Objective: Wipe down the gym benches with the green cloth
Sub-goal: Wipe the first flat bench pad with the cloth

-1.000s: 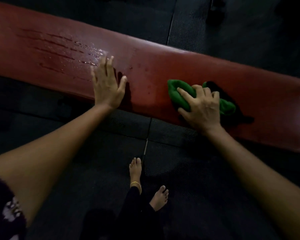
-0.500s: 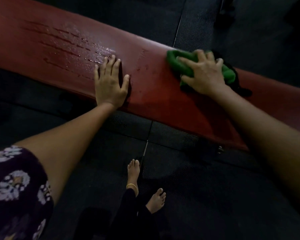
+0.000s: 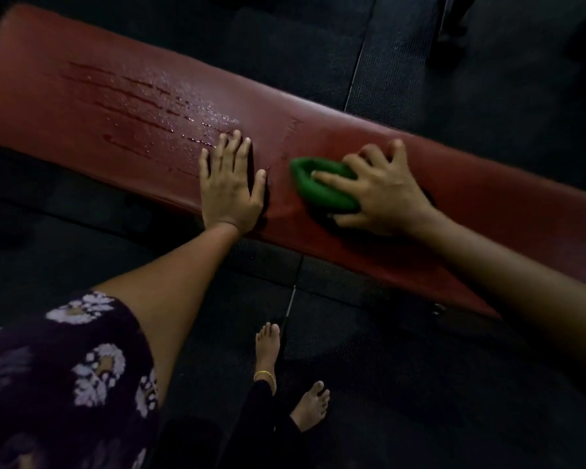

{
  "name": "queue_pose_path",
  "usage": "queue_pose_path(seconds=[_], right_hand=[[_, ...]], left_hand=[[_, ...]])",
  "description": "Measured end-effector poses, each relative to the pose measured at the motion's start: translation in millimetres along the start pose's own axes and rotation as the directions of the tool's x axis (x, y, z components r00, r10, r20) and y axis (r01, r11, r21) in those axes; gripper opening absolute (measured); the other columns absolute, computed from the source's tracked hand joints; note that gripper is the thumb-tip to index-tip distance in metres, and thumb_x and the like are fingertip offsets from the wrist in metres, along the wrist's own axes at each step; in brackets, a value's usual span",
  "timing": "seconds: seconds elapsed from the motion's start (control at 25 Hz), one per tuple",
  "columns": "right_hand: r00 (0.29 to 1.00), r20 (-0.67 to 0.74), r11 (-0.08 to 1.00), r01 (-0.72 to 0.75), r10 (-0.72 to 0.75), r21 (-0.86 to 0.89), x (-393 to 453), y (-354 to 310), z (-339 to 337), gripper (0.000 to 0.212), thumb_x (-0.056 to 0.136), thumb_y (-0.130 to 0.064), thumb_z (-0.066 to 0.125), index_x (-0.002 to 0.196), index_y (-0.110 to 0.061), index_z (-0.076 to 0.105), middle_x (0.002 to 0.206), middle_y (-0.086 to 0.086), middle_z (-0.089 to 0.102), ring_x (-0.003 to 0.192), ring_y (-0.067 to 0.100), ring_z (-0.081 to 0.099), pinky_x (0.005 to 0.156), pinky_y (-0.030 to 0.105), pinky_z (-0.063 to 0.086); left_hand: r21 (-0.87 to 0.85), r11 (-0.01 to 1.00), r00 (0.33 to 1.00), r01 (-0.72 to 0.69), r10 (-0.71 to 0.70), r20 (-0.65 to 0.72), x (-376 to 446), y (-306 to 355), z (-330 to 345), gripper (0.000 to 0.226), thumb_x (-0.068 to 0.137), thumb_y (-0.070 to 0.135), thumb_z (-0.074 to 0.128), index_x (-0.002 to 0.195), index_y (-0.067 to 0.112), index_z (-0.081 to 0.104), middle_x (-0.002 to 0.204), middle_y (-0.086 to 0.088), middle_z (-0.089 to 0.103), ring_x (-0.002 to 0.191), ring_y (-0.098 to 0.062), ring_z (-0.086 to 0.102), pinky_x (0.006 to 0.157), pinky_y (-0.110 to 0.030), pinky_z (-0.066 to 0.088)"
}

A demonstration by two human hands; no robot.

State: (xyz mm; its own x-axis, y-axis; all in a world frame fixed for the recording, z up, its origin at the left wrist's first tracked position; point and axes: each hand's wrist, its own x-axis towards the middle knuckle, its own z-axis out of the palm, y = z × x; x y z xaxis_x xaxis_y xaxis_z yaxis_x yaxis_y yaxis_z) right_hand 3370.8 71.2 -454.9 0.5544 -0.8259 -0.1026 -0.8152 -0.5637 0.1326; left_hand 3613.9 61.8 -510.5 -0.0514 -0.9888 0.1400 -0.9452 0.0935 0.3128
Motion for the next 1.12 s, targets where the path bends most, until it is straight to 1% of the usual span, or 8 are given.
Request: queue_pose_path(seconds=[0.08, 0.2, 0.44, 0.52, 0.64, 0.72, 0.92, 1.12], right_hand=[[0.918, 0.096, 0.913, -0.394, 0.385, 0.107, 16.8, 23.2, -3.2, 0.075, 0.077, -0.071, 0.029, 0.141, -0.034, 0.039, 0.128, 0.017, 0.047, 0.115, 0.036, 0.044, 0.096, 0.051, 0.030], [0.572, 0.175, 0.552, -0.820, 0.802, 0.151, 56.3, 4.1, -9.5, 0.064, 0.085, -0.061, 0.043, 0.139, -0.027, 0.042, 0.136, 0.015, 0.039, 0.122, 0.034, 0.038, 0.100, 0.053, 0.028], [0.885, 0.086, 0.881, -0.465, 0.458, 0.086, 57.5, -26.2, -19.9, 0.068, 0.085, -0.064, 0.041, 0.142, -0.029, 0.037, 0.143, 0.010, 0.036, 0.134, 0.032, 0.028, 0.110, 0.060, 0.005], [0.804, 0.036, 0.804, -0.594, 0.593, 0.015, 27.7, 5.7, -13.1, 0.070, 0.083, -0.066, 0.043, 0.138, -0.023, 0.045, 0.144, 0.015, 0.034, 0.134, 0.034, 0.025, 0.112, 0.056, 0.000], [0.479, 0.200, 0.481, -0.876, 0.855, 0.042, -7.3, 26.3, -8.4, 0.090, 0.079, -0.077, 0.037, 0.142, -0.013, 0.040, 0.143, 0.021, 0.030, 0.130, 0.039, 0.030, 0.110, 0.057, 0.017], [0.419, 0.262, 0.415, -0.907, 0.869, 0.073, 4.5, 17.2, -8.2, 0.103, 0.072, -0.084, 0.037, 0.145, -0.012, 0.031, 0.145, 0.021, 0.027, 0.130, 0.040, 0.030, 0.104, 0.055, 0.024], [0.491, 0.226, 0.479, -0.871, 0.841, 0.110, 66.8, -33.3, -19.8, 0.088, 0.079, -0.064, 0.049, 0.147, -0.013, 0.026, 0.147, 0.020, 0.025, 0.126, 0.038, 0.033, 0.100, 0.049, 0.029], [0.918, 0.073, 0.906, -0.396, 0.389, 0.153, 43.8, -70.2, -23.0, 0.075, 0.078, -0.055, 0.048, 0.143, -0.021, 0.038, 0.141, 0.019, 0.038, 0.114, 0.039, 0.045, 0.089, 0.045, 0.036]], left_hand=[[-0.002, 1.000, 1.000, -0.003, 0.003, -0.002, -0.6, 0.5, 0.4, 0.065, 0.090, 0.046, 0.024, 0.142, 0.009, 0.039, 0.152, -0.008, 0.032, 0.143, -0.026, 0.022, 0.116, -0.045, 0.006], [-0.006, 1.000, 1.000, -0.003, 0.003, -0.002, -1.9, 0.0, 0.8, 0.065, 0.090, 0.045, 0.024, 0.142, 0.009, 0.039, 0.152, -0.008, 0.031, 0.143, -0.026, 0.022, 0.116, -0.045, 0.006], [-0.020, 1.000, 1.000, -0.019, 0.019, -0.003, -1.2, -1.9, 1.8, 0.063, 0.090, 0.044, 0.026, 0.141, 0.009, 0.040, 0.151, -0.009, 0.033, 0.142, -0.027, 0.024, 0.115, -0.047, 0.007], [-0.028, 0.999, 1.000, -0.021, 0.021, -0.004, -2.5, 0.2, 3.3, 0.063, 0.090, 0.043, 0.028, 0.141, 0.009, 0.040, 0.151, -0.009, 0.033, 0.142, -0.028, 0.024, 0.115, -0.047, 0.008], [-0.025, 0.999, 1.000, -0.024, 0.024, 0.001, -4.8, 1.0, 5.4, 0.061, 0.090, 0.042, 0.030, 0.140, 0.009, 0.041, 0.150, -0.010, 0.034, 0.141, -0.028, 0.025, 0.115, -0.048, 0.009], [-0.020, 1.000, 1.000, -0.023, 0.023, -0.002, -2.3, 1.5, 4.5, 0.061, 0.090, 0.041, 0.031, 0.141, 0.009, 0.040, 0.150, -0.010, 0.034, 0.141, -0.028, 0.025, 0.115, -0.049, 0.008], [-0.049, 0.998, 0.999, -0.028, 0.029, 0.026, 3.9, 6.7, 1.8, 0.061, 0.090, 0.041, 0.031, 0.140, 0.009, 0.041, 0.150, -0.011, 0.035, 0.141, -0.029, 0.025, 0.115, -0.048, 0.006], [-0.192, 0.981, 0.986, -0.014, 0.045, 0.158, 5.1, 1.6, -14.9, 0.060, 0.089, 0.039, 0.033, 0.141, 0.009, 0.039, 0.152, -0.010, 0.031, 0.144, -0.026, 0.020, 0.115, -0.042, 0.000]])
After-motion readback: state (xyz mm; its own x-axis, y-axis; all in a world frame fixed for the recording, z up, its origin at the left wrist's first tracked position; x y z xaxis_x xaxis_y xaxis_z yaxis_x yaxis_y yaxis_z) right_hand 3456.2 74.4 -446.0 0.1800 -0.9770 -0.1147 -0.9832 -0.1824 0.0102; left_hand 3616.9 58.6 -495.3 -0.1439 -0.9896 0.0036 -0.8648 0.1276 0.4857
